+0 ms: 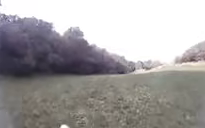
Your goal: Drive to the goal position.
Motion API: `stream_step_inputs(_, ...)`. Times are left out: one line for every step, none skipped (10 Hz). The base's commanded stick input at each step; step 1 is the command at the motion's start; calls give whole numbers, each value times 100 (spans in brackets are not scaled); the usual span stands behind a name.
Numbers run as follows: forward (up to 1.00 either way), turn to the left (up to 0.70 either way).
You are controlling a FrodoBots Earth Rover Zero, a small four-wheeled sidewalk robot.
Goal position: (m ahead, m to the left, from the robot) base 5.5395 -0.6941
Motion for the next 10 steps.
stream_step_inputs(85, 0)
stream_step_inputs(85, 0)
stream_step_inputs(85, 0)
stream_step_inputs(85, 0)
stream_step_inputs(85, 0)
stream_step_inputs(85, 0)
stream_step_inputs(85, 0)
stream_step_inputs(85, 0)
stream_step_inputs(85, 0)
stream_step_inputs(85, 0)
